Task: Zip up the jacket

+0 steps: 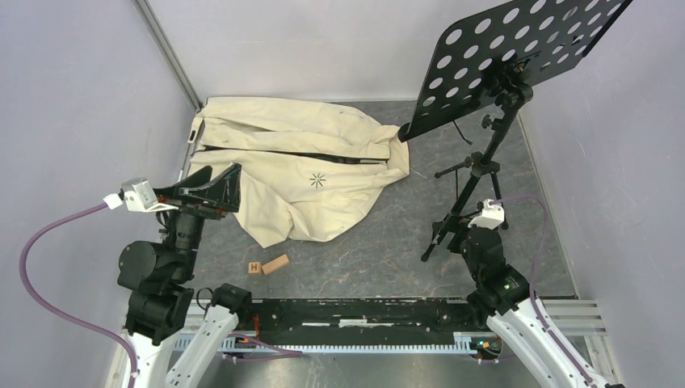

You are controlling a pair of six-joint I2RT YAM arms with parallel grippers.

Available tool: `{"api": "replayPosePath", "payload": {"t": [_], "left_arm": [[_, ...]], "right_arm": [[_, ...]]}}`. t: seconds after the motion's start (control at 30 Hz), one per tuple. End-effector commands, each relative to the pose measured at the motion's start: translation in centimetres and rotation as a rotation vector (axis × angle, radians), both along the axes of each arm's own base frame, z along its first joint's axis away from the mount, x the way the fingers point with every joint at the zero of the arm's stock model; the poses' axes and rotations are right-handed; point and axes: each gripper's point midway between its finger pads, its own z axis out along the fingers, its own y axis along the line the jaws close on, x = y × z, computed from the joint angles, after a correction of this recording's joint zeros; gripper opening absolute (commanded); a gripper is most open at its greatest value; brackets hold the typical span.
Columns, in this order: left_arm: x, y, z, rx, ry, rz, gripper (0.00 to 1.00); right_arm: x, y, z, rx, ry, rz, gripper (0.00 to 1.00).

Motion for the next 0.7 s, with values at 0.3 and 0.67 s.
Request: {"api": "replayPosePath", "payload": {"t": [0.3,0.67], "left_arm": [[0.1,-0.7,1.0,-0.036,-0.010,-0.040,1.00],[-0.1,-0.6,1.3,-0.032,-0.017,-0.039,1.00]], "right_arm": [[1.7,-0.3,-0.9,-0.011,-0.084,-0.039,0.99],[2.2,-0.9,-1.4,-0.044,-0.093,-0.066,0.99]]}}
